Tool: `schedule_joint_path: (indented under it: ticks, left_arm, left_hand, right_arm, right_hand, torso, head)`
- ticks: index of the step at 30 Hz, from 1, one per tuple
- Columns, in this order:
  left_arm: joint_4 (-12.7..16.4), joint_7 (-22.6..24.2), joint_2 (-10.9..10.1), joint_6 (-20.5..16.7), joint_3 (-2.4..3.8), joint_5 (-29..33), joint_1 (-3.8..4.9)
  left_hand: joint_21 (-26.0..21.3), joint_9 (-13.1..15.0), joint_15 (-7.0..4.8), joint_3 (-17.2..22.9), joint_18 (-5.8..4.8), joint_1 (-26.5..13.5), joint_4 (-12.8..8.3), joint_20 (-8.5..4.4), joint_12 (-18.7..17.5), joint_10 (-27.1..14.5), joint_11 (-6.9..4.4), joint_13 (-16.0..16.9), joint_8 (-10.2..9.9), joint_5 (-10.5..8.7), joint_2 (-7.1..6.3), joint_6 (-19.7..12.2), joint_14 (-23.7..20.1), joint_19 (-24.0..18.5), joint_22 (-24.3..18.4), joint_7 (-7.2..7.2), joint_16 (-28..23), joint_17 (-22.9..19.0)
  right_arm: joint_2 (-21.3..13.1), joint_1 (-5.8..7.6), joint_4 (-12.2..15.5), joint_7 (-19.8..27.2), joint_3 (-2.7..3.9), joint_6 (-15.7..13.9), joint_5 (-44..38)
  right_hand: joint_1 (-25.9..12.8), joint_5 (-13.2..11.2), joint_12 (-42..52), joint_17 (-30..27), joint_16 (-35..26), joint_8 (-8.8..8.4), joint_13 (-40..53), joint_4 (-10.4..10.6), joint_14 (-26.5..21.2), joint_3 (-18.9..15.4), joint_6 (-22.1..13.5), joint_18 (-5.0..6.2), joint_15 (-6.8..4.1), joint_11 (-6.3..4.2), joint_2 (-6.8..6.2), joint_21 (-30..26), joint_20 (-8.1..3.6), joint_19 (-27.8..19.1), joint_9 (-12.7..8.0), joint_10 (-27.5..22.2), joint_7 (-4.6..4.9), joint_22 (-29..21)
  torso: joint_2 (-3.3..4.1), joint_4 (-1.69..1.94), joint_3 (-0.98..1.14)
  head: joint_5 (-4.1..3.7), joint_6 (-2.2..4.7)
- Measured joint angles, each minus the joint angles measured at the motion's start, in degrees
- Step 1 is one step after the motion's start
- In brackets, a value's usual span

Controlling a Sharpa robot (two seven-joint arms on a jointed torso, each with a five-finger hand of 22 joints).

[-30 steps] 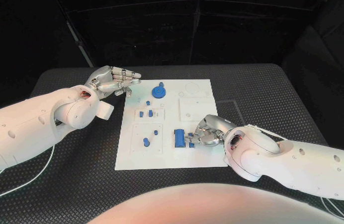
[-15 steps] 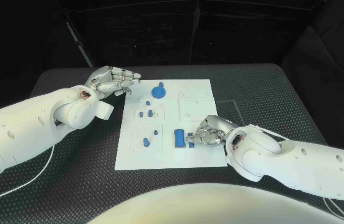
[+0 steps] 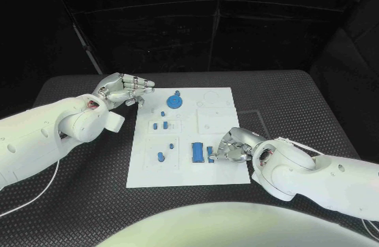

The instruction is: Assemble the parts on the task board

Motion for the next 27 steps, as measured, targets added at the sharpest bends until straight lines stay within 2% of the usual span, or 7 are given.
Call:
schedule_joint_path:
  ticks: [7,18,27]
  left_arm:
    - [-0.03,-0.02,0.01,0.03,0.0,0.0,0.0]
    - [0.01,-0.07,-0.03,0.05,-0.01,0.03,0.0]
    - [-0.13,-0.16,-0.03,0.14,-0.01,1.0,0.0]
  left_hand:
    - [0.0,0.0,0.0,0.0,0.0,0.0,0.0,0.0,0.0,0.0,0.0,0.0,0.0,0.0,0.0,0.0,0.0,0.0,0.0,0.0,0.0,0.0]
    - [0.0,0.0,0.0,0.0,0.0,0.0,0.0,0.0,0.0,0.0,0.0,0.0,0.0,0.0,0.0,0.0,0.0,0.0,0.01,0.0,0.0,0.0]
    - [0.0,0.0,0.0,0.0,0.0,0.0,0.0,0.0,0.0,0.0,0.0,0.0,0.0,0.0,0.0,0.0,0.0,0.0,0.01,0.0,0.0,0.0]
  right_arm:
    - [0.72,0.0,-0.81,0.37,0.0,0.59,-0.03]
    - [1.72,0.01,-2.22,0.38,0.02,0.89,-0.05]
    - [1.56,0.0,-2.13,0.78,0.0,0.83,-0.04]
  right_hand:
    - [0.62,-0.51,0.0,-0.01,0.0,0.0,0.0,0.08,0.0,-0.22,0.0,0.0,0.0,0.0,0.0,0.0,0.0,0.0,0.04,0.0,0.0,0.11]
    - [1.39,-0.72,-0.01,-0.01,0.0,0.01,0.0,-0.08,0.0,-0.38,0.19,0.0,0.0,0.0,0.77,0.0,0.0,0.0,0.25,0.0,0.19,0.16]
    - [2.65,-0.72,-0.01,-0.02,0.0,0.01,0.0,-0.33,0.0,-0.92,0.19,0.0,0.0,0.0,0.53,0.0,0.0,0.0,0.24,0.0,0.2,0.16]
  torso:
    - [0.01,0.11,0.0]
    - [0.07,0.13,-0.02]
    - [-0.04,0.06,0.0]
  head:
    - [-0.1,0.0]
    - [-0.03,0.0]
    - [-0.3,0.0]
